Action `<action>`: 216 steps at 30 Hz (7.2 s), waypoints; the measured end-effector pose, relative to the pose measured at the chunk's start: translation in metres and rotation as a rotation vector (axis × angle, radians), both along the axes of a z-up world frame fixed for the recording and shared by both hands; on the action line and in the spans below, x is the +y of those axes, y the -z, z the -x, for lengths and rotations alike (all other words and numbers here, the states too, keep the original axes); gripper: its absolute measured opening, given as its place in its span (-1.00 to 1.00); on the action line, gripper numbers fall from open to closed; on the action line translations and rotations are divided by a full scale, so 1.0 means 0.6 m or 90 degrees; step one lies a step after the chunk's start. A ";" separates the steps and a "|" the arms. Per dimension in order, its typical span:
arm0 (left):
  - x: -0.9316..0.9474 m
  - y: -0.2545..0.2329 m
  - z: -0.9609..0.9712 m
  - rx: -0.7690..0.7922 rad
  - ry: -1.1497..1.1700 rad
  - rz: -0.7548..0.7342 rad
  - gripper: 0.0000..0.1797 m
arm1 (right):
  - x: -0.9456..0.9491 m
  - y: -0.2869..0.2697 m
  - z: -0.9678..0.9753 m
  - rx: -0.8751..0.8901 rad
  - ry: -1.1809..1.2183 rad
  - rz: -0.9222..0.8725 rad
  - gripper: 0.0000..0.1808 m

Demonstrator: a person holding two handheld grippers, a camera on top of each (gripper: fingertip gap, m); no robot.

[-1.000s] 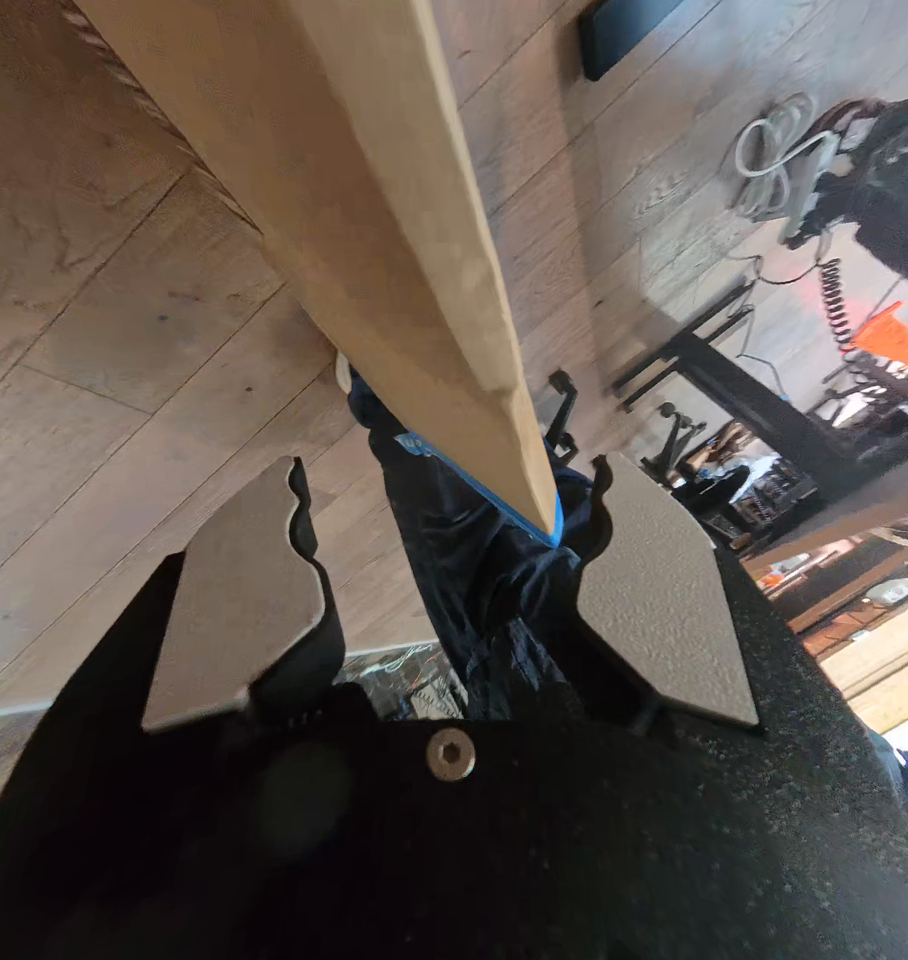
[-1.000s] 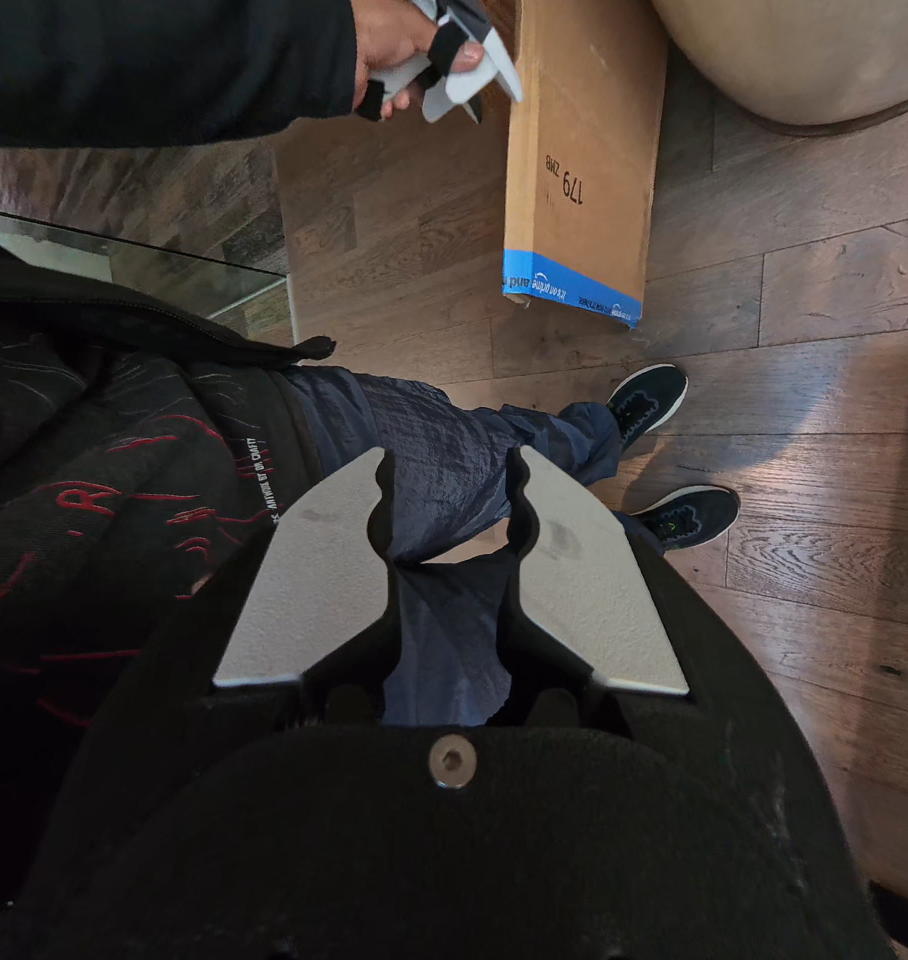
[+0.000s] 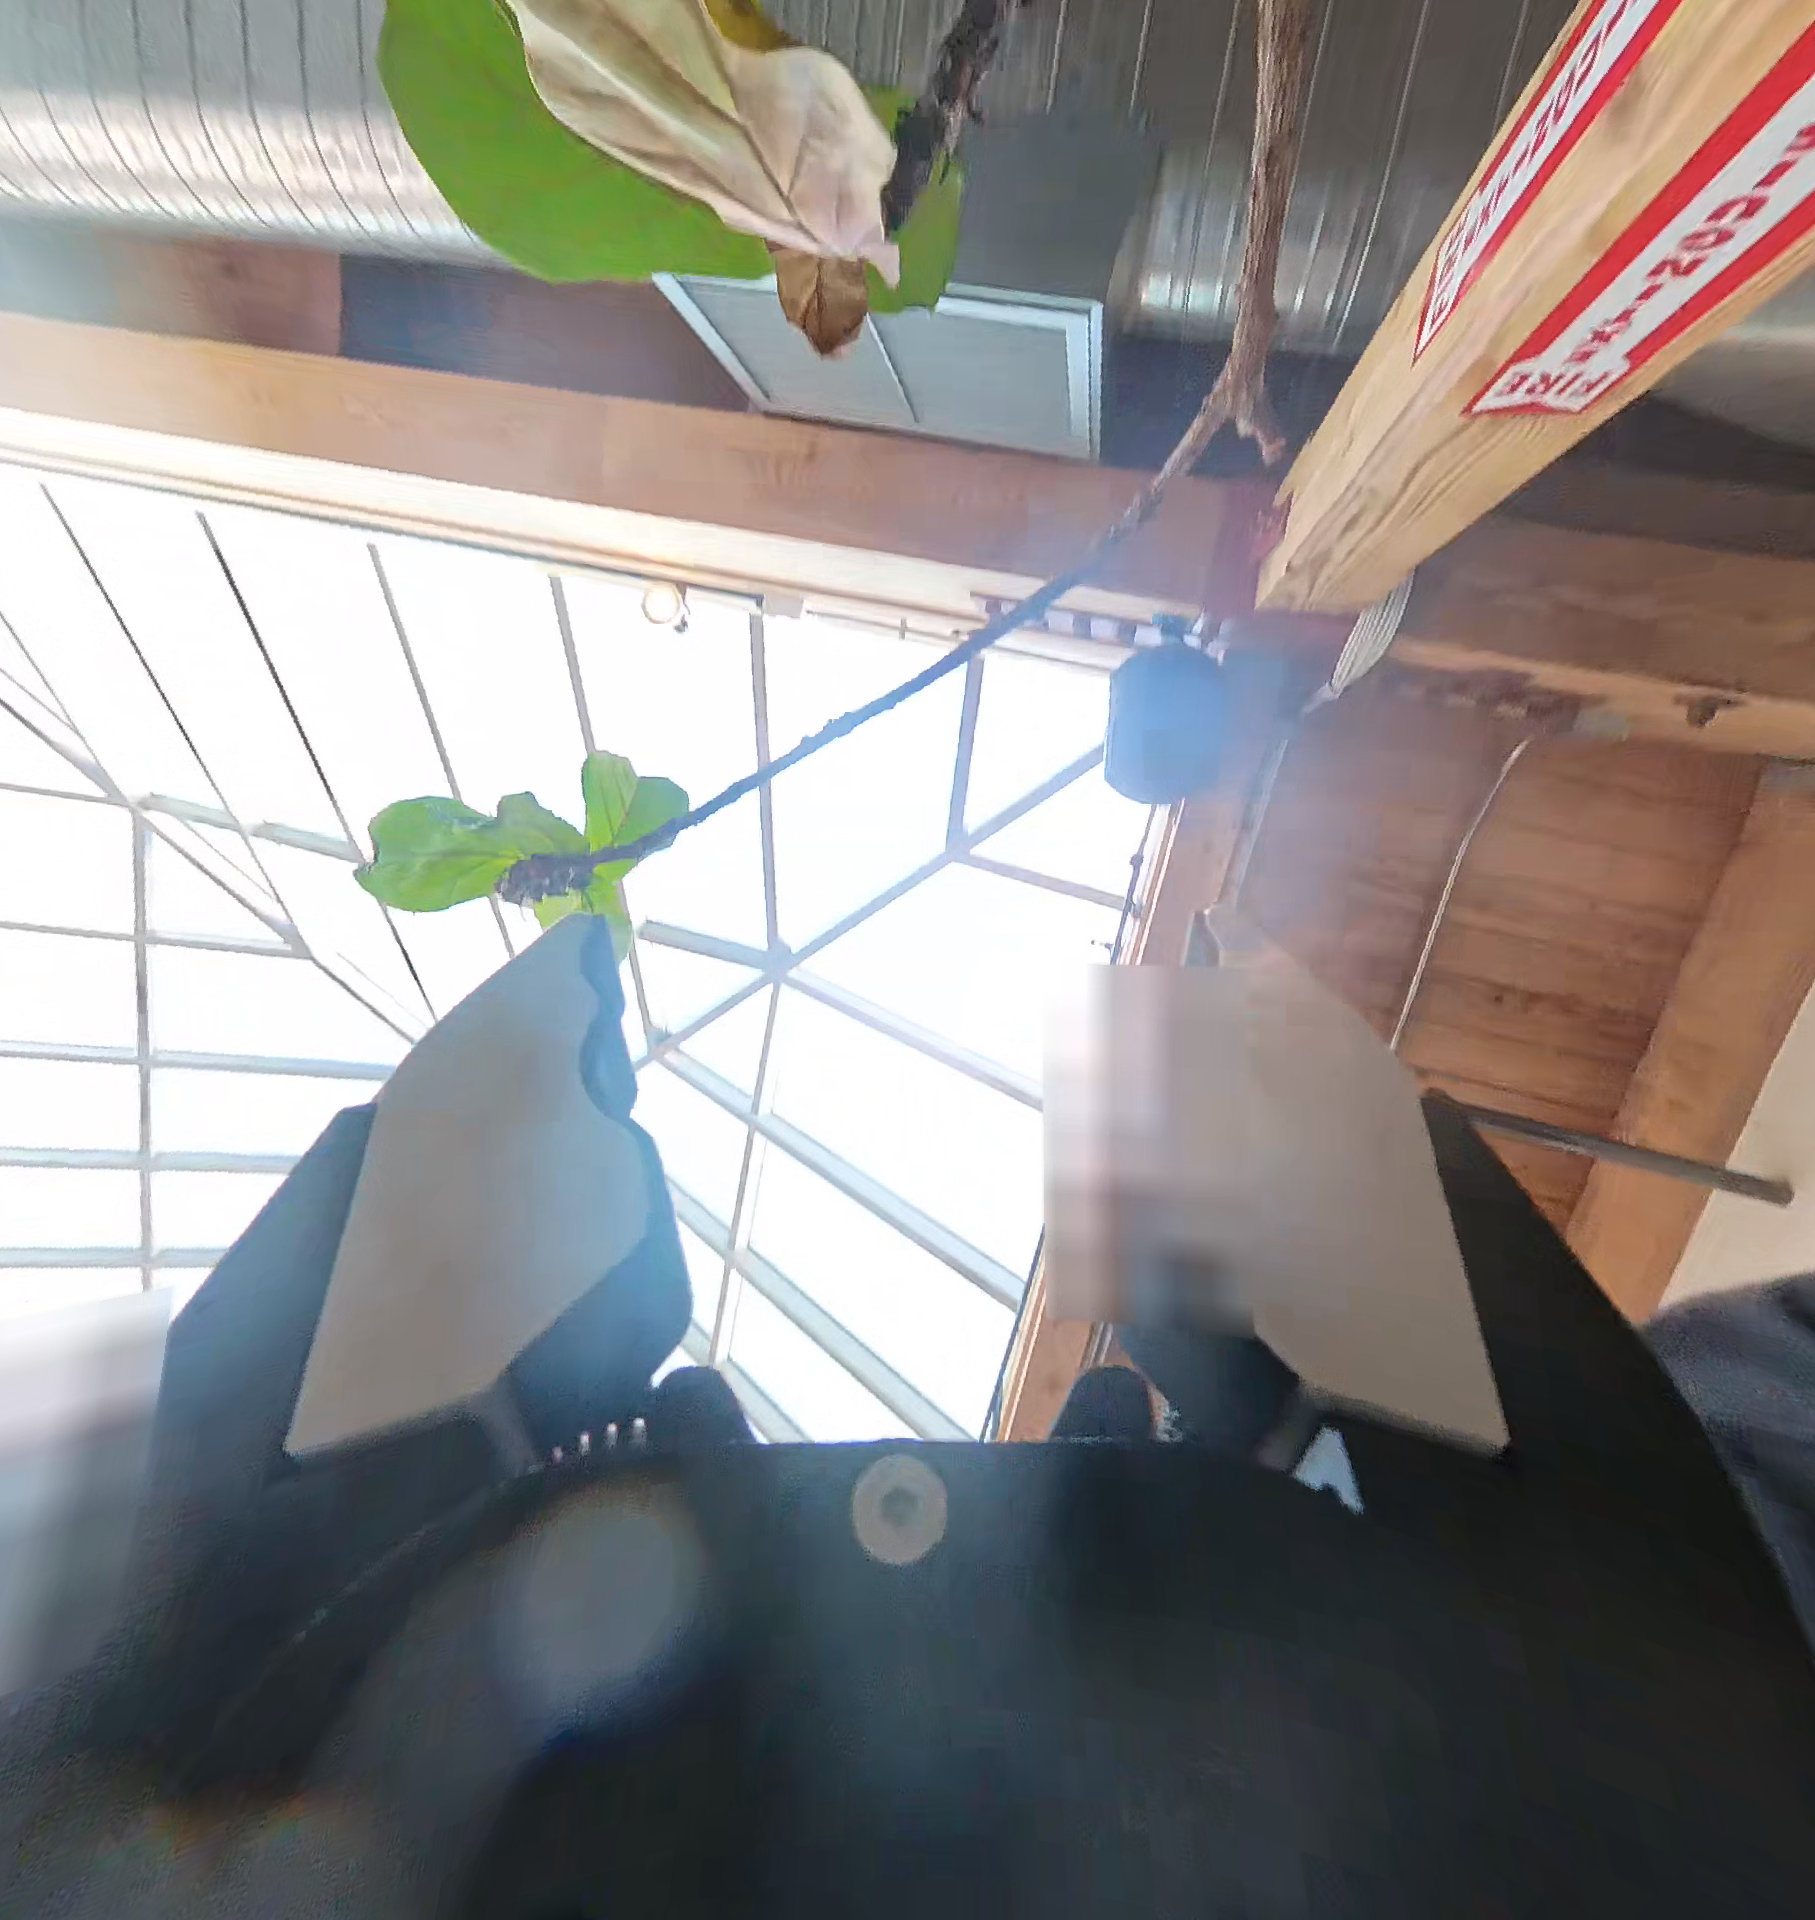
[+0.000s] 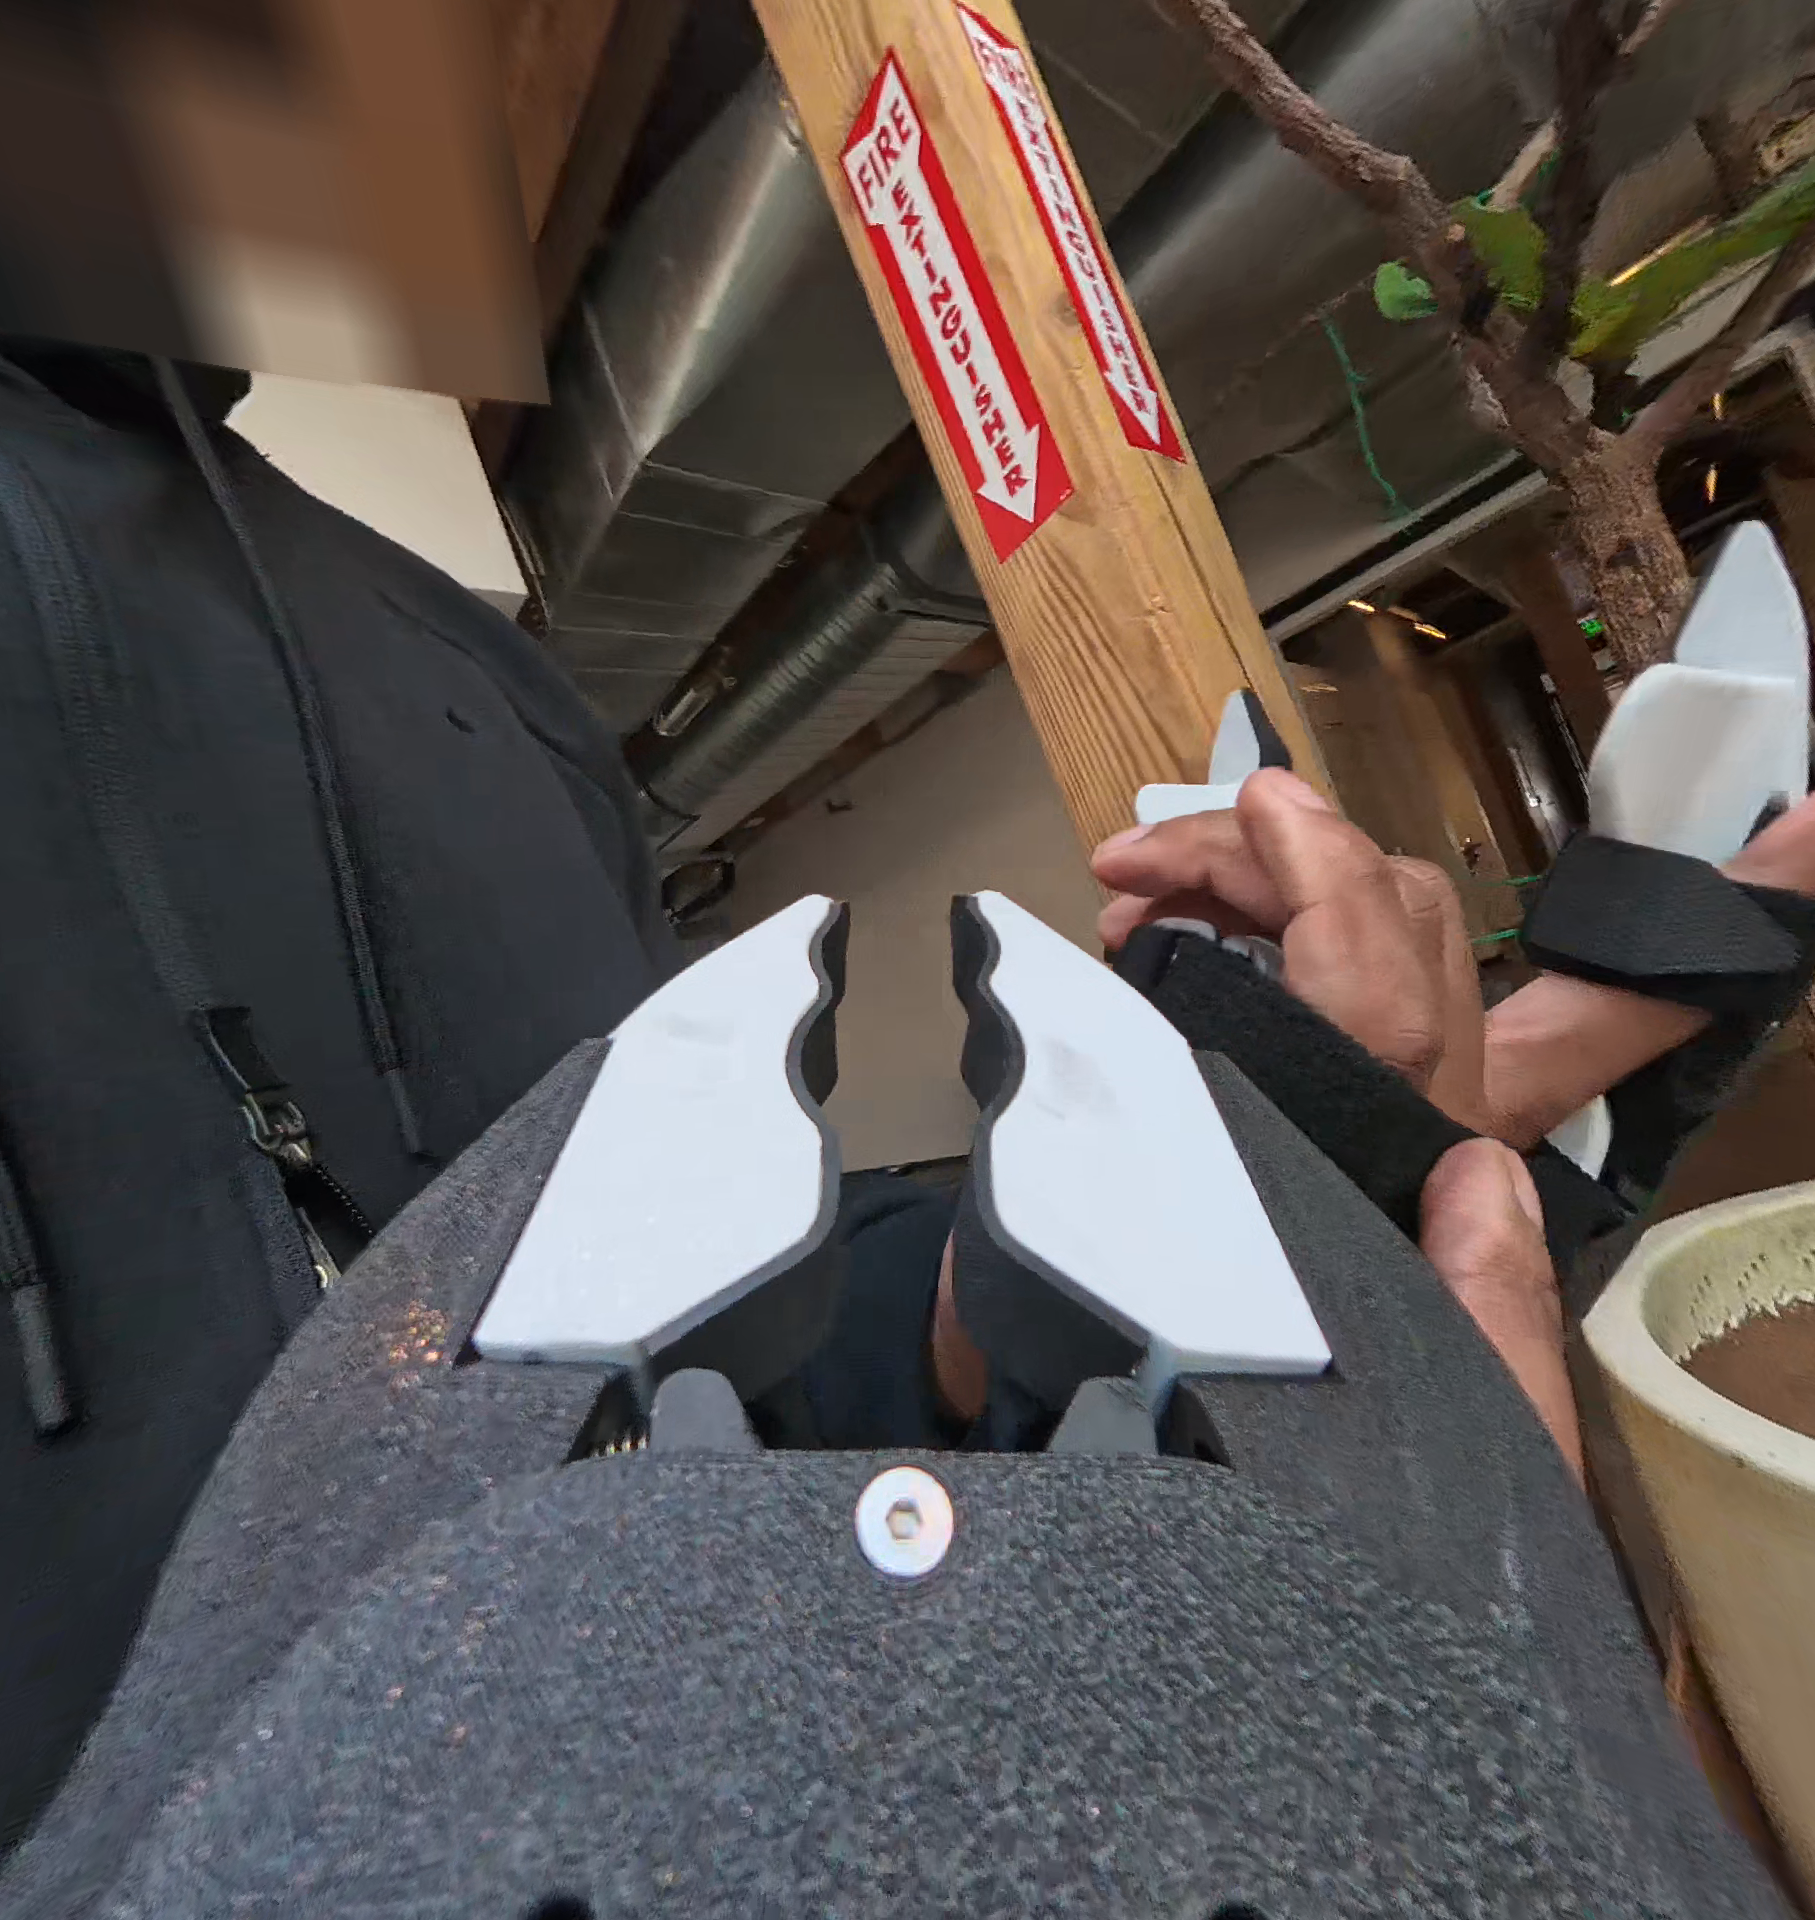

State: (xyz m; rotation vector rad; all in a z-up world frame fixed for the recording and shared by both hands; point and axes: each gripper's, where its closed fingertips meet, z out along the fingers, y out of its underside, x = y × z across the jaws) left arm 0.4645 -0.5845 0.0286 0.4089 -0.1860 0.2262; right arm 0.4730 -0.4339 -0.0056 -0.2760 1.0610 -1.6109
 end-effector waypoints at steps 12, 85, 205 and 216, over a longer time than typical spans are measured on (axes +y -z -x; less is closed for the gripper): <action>0.052 -0.091 -0.267 0.057 -0.053 0.004 0.34 | 0.071 -0.048 -0.242 0.156 -0.121 0.118 -1.00; -1.374 -0.210 -2.002 -0.091 -0.417 0.514 -0.70 | -1.547 0.026 -1.946 0.371 -0.463 0.488 -1.00; -1.651 0.251 3.328 -0.360 0.666 0.818 0.33 | -1.032 0.098 3.106 0.077 1.340 -0.575 0.27; -1.594 0.142 3.405 -0.173 0.765 0.725 0.34 | -1.017 0.040 3.244 0.063 1.096 -0.502 0.41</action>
